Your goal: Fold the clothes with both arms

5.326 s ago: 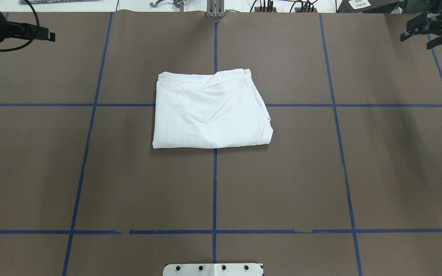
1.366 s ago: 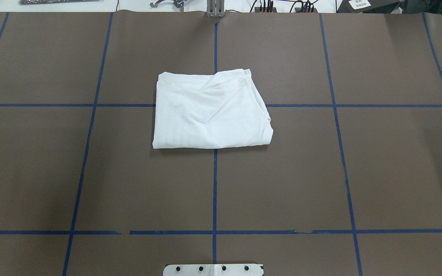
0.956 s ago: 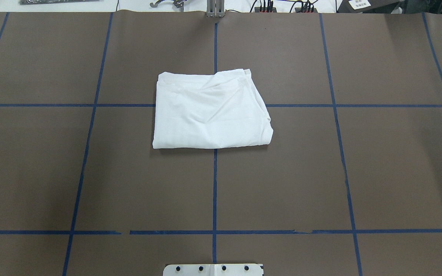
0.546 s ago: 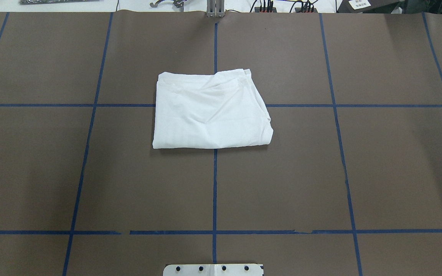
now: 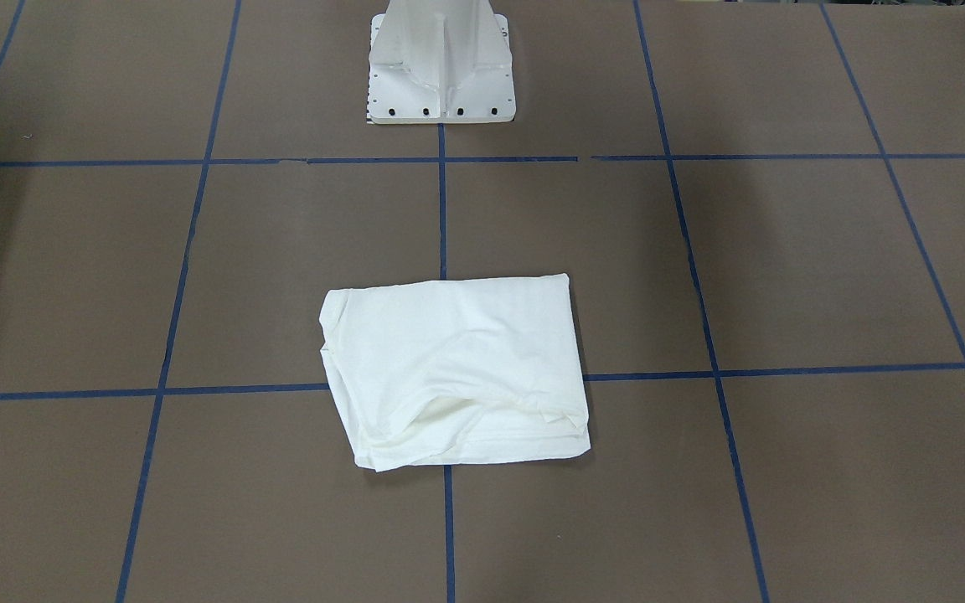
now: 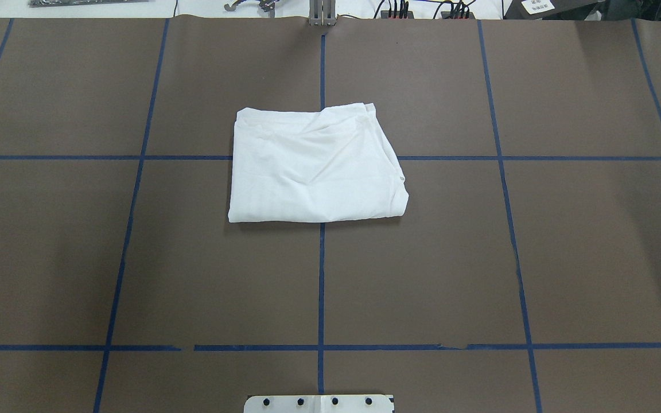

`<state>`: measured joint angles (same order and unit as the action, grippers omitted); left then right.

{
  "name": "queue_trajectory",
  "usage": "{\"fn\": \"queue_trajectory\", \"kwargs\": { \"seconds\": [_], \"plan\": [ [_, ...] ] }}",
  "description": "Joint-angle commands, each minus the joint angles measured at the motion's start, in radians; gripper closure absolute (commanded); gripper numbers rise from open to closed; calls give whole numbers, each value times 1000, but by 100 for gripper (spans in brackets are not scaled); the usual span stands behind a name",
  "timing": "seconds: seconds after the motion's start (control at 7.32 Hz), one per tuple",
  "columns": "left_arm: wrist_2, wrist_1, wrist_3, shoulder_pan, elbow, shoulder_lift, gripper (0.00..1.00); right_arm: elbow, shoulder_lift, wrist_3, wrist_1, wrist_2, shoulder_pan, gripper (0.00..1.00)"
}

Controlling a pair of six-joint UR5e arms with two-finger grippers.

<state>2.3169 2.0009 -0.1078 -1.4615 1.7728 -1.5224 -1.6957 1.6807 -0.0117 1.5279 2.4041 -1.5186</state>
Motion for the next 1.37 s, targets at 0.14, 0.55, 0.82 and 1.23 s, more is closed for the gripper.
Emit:
{"fn": "queue_trajectory", "kwargs": {
  "seconds": [0.14, 0.55, 0.82, 1.23],
  "plan": [
    [-4, 58, -7, 12, -41, -19, 0, -4, 10, 1, 0, 32, 0, 0],
    [-4, 58, -7, 13, -39, -18, 0, -18, 19, -1, 0, 46, -2, 0],
    [-4, 58, -9, 13, -38, -21, 0, -24, 22, -1, 0, 44, -2, 0],
    [2, 59, -9, 13, -38, -22, 0, -30, 17, -1, 0, 46, -2, 0]
  ]
}}
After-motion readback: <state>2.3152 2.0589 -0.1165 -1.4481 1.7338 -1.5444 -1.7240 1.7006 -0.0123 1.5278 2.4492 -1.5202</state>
